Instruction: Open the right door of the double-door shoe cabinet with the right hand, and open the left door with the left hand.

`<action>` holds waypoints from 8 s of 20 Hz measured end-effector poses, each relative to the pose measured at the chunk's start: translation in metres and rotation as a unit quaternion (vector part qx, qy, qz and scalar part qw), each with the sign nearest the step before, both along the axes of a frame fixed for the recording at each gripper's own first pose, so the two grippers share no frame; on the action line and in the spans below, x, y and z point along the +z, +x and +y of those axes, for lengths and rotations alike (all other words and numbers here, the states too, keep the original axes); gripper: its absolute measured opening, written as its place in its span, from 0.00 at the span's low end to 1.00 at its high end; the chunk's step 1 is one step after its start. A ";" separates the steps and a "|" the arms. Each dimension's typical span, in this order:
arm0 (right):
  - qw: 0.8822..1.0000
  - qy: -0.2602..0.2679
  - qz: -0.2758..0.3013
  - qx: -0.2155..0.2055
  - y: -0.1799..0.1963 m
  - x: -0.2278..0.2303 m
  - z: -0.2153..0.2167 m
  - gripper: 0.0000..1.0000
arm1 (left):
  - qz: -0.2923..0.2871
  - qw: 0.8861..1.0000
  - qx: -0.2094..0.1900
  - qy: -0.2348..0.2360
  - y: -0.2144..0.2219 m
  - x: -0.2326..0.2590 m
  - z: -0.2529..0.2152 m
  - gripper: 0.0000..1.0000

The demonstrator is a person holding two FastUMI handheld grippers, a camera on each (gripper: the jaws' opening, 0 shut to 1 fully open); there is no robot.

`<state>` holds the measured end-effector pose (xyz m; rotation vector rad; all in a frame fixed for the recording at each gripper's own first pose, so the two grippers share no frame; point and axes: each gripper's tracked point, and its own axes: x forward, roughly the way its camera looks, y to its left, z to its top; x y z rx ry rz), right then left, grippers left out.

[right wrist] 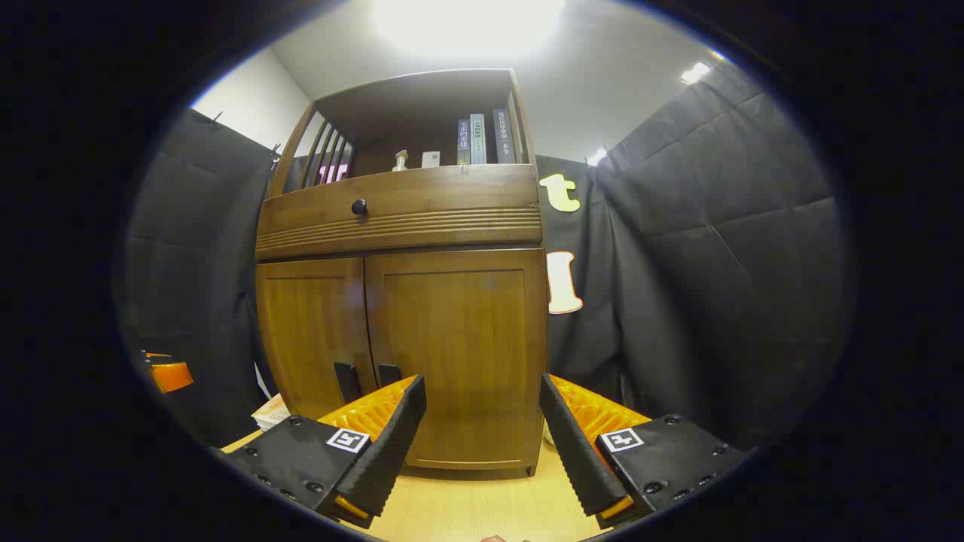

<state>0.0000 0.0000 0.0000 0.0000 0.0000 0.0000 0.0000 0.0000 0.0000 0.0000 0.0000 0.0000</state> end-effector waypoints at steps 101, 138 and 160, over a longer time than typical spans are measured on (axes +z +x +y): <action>0.989 -0.003 0.124 0.082 0.072 -0.071 0.067 0.23 | 0.040 0.998 0.042 0.004 -0.009 -0.018 -0.030 0.96; 0.976 0.040 0.131 0.168 0.018 -0.063 -0.126 0.23 | 0.032 0.999 0.010 0.023 0.084 0.000 -0.216 0.96; 0.992 -0.001 0.126 0.026 0.010 -0.055 -0.190 0.96 | 0.052 0.998 -0.045 0.001 0.108 -0.006 -0.173 0.97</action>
